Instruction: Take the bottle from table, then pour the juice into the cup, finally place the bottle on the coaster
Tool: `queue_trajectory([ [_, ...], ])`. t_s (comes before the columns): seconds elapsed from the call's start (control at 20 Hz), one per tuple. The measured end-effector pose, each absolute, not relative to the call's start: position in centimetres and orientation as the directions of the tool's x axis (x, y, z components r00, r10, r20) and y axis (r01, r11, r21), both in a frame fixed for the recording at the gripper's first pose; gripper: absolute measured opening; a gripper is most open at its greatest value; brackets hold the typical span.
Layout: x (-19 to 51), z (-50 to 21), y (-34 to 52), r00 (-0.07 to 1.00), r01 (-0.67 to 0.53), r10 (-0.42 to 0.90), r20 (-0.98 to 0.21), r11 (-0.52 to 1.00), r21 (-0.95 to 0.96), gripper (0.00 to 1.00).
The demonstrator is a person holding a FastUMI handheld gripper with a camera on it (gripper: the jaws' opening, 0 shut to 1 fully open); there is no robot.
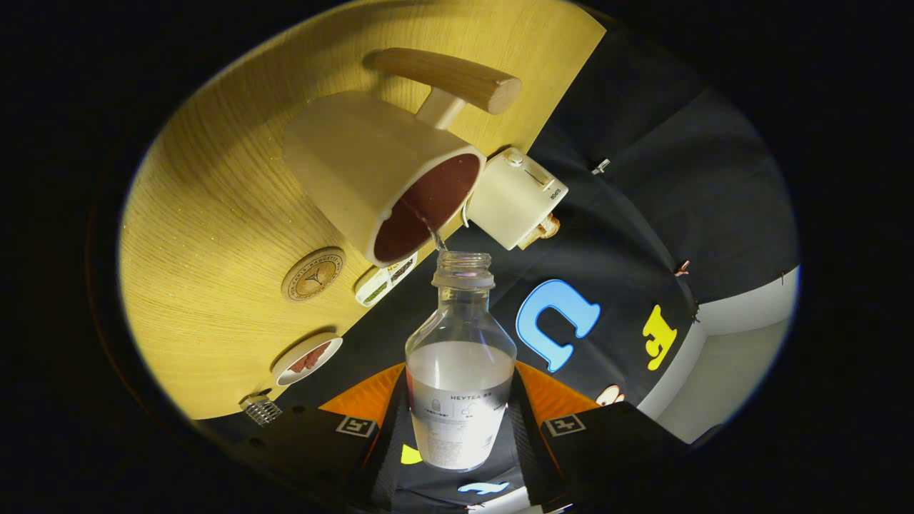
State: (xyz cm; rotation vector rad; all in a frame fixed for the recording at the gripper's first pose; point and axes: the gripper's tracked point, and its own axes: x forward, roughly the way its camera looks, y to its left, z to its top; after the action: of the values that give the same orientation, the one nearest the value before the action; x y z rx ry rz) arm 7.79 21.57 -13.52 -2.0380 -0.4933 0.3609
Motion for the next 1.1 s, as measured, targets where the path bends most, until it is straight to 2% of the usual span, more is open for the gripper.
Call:
queue_trajectory([
  [0.4, 7.9, -12.2, 22.9, 0.824, 0.332, 0.567, 0.006, -0.474, -0.816, 0.7],
  [1.1, 7.8, -12.1, 22.6, 0.812, 0.346, 0.584, 0.003, -0.478, -0.807, 0.7],
])
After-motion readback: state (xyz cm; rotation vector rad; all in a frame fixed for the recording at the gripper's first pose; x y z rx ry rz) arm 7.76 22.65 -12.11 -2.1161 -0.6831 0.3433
